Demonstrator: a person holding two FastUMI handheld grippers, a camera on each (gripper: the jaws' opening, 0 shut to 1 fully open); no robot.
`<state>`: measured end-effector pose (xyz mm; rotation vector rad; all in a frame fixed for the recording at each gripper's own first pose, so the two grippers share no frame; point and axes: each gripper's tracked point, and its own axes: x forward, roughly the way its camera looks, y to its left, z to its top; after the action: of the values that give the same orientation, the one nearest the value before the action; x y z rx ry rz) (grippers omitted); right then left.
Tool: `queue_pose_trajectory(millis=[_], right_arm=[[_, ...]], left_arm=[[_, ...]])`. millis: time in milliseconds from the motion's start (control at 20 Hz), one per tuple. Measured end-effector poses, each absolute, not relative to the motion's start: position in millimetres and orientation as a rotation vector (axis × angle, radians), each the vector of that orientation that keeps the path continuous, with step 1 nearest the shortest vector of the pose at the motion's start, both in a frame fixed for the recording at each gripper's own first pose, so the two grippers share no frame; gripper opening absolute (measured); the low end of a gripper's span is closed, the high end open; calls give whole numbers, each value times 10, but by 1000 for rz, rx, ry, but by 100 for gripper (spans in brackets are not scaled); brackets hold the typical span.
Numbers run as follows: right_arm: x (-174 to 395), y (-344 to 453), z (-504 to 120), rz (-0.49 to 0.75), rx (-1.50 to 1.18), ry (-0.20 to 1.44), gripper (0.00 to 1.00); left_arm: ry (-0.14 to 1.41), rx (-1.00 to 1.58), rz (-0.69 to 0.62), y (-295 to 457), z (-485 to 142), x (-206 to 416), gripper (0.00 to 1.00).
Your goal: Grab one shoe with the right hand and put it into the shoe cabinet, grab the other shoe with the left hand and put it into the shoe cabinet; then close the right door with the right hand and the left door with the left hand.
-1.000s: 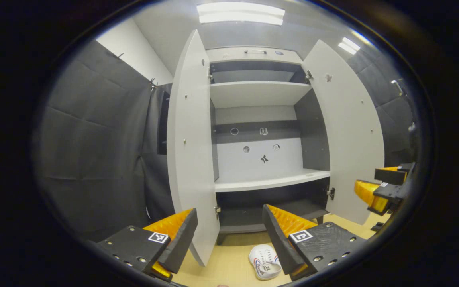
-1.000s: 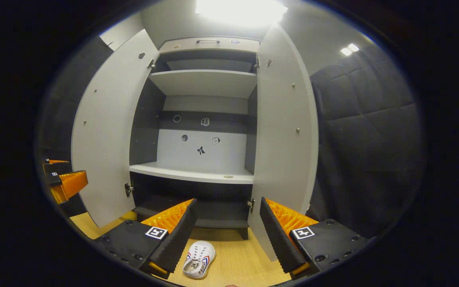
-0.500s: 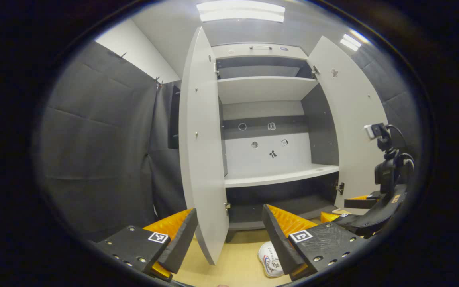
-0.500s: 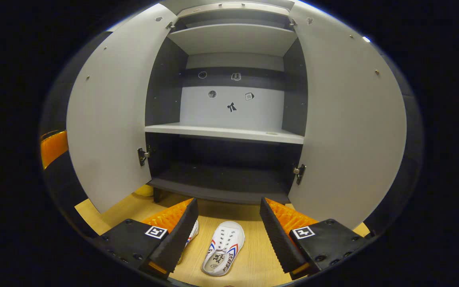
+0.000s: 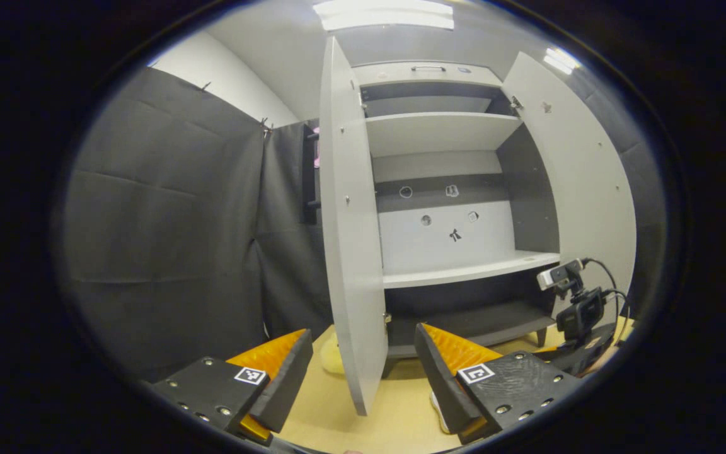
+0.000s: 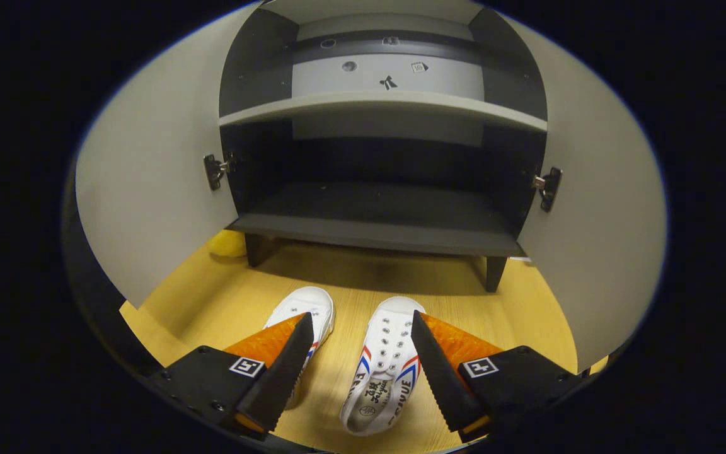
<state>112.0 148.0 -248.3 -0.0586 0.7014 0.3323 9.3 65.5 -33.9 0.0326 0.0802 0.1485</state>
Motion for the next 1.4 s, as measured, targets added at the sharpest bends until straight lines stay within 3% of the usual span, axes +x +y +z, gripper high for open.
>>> queue_pose_trajectory(millis=[450, 500, 550, 650, 850, 1050, 1150, 1200, 1350, 1400], right_arm=[[1022, 1597, -3134, 332, 4, 928, 93], [1014, 1595, -3199, 323, 5, 951, 87], [1039, 1592, -3225, 311, 5, 959, 93], [1055, 1589, -3276, 293, 1, 972, 84], [1106, 1535, -3358, 251, -40, 975, 76], [1131, 1440, -3365, 215, -72, 955, 33], [1100, 1428, -3379, 218, -53, 962, 33], [1132, 1432, -3386, 224, -46, 972, 17], [1075, 1371, -3261, 240, -16, 990, 17], [1061, 1404, -3321, 245, -18, 999, 0]], left_arm=[[89, 40, 162, 697, -391, 81, 94], [87, 44, 160, 688, -384, 75, 94], [86, 45, 157, 680, -383, 91, 94], [87, 47, 155, 662, -384, 93, 94], [88, 52, 152, 643, -382, 88, 94], [90, 48, 144, 606, -388, 90, 94], [87, 47, 139, 573, -378, 81, 94], [85, 47, 134, 549, -363, 77, 94], [79, 52, 119, 479, -340, 65, 94], [77, 56, 117, 461, -322, 62, 94]])
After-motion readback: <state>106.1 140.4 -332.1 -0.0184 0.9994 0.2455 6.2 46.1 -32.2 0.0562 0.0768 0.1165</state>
